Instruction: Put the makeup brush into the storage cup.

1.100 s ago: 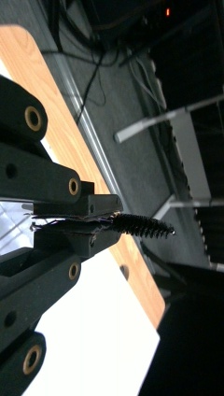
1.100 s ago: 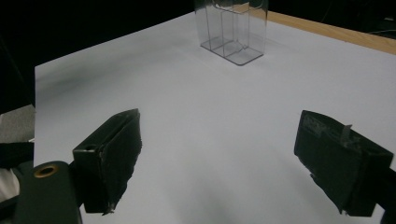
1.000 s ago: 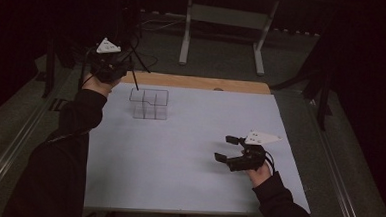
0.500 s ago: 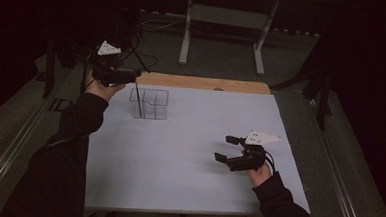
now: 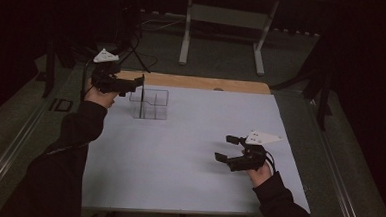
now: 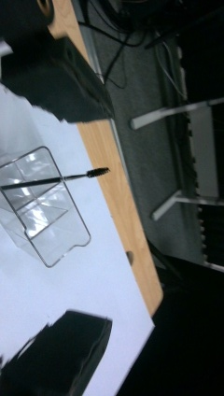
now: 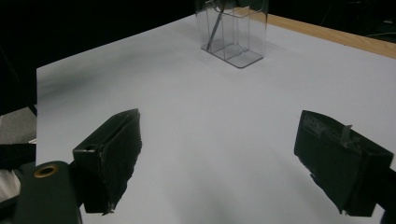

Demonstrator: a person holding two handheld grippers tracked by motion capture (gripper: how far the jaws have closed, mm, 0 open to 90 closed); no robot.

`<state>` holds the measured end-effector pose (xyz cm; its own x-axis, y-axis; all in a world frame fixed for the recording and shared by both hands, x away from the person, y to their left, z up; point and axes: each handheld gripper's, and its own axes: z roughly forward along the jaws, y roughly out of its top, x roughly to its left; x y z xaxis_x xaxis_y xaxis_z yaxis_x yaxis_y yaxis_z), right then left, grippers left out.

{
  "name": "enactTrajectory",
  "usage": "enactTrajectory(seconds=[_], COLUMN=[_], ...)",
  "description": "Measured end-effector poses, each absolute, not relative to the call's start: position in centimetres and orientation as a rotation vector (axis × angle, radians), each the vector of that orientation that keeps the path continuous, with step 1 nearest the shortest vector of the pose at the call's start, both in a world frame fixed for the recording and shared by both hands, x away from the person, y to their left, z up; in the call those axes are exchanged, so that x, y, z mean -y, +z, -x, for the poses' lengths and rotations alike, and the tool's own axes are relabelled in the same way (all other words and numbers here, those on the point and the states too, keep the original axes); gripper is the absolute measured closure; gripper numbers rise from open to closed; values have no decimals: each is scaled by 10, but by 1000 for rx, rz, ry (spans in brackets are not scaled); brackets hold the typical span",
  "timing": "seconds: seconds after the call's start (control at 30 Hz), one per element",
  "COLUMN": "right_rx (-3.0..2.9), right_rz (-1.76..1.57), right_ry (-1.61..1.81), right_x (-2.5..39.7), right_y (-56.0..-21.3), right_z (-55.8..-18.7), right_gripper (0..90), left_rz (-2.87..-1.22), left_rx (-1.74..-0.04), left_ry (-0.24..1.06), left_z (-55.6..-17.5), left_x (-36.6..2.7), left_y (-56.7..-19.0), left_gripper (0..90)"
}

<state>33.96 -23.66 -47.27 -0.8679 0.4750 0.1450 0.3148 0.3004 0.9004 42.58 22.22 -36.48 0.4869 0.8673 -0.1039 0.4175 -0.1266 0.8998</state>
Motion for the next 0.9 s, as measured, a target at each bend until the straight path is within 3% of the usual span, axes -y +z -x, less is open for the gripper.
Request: enactTrajectory(seconds=[0.13, 0.9], right_rx=[-2409, -2406], right_rz=[-734, -736], right_ry=[1610, 1619], right_x=[236, 236], right_y=[-473, -473], right_z=[-340, -339], right_gripper=[147, 147], left_rz=[-1707, -1635], left_rx=[-1064, -897], left_ry=[638, 554], left_z=[-417, -356], left_x=[-223, -219], left_y=[-367, -376], left_gripper=[4, 5])
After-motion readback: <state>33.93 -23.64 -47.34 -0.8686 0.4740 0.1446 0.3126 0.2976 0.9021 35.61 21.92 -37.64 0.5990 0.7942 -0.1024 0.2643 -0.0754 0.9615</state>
